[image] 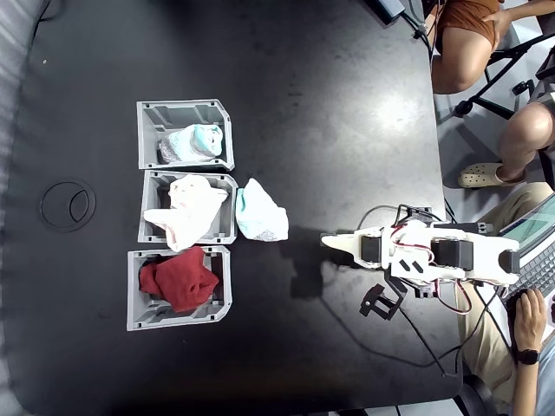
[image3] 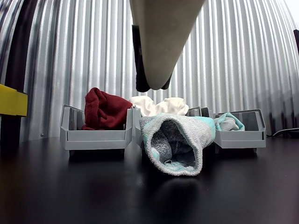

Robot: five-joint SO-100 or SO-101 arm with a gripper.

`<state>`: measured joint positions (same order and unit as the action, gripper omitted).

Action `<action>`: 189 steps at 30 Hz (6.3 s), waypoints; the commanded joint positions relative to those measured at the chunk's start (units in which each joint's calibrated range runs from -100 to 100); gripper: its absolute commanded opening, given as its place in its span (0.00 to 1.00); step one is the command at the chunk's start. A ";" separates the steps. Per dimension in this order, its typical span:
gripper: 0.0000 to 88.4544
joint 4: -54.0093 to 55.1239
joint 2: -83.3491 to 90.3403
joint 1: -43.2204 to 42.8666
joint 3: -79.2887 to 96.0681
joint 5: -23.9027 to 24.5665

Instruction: Put the sock in the container

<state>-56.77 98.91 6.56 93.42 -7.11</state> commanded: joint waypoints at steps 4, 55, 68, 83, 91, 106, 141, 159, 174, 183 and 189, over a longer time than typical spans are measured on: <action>0.02 9.55 0.42 -1.72 -3.52 -0.07; 0.01 4.51 -43.16 7.65 -41.03 -0.36; 0.02 4.42 -72.69 7.65 -59.07 -0.36; 0.02 4.51 -91.51 7.72 -72.23 -0.42; 0.20 3.40 -93.60 7.72 -72.50 -0.42; 0.41 0.66 -95.02 8.20 -72.50 -2.53; 0.01 -0.19 -106.31 8.83 -81.52 -4.54; 0.01 -2.41 -89.17 28.43 -101.27 -1.45; 0.01 2.80 -132.08 24.25 -148.16 4.56; 0.01 5.45 -155.08 20.95 -174.76 5.88; 0.01 5.45 -165.87 20.87 -185.49 5.88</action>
<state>-53.15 -65.51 28.25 -85.05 -1.83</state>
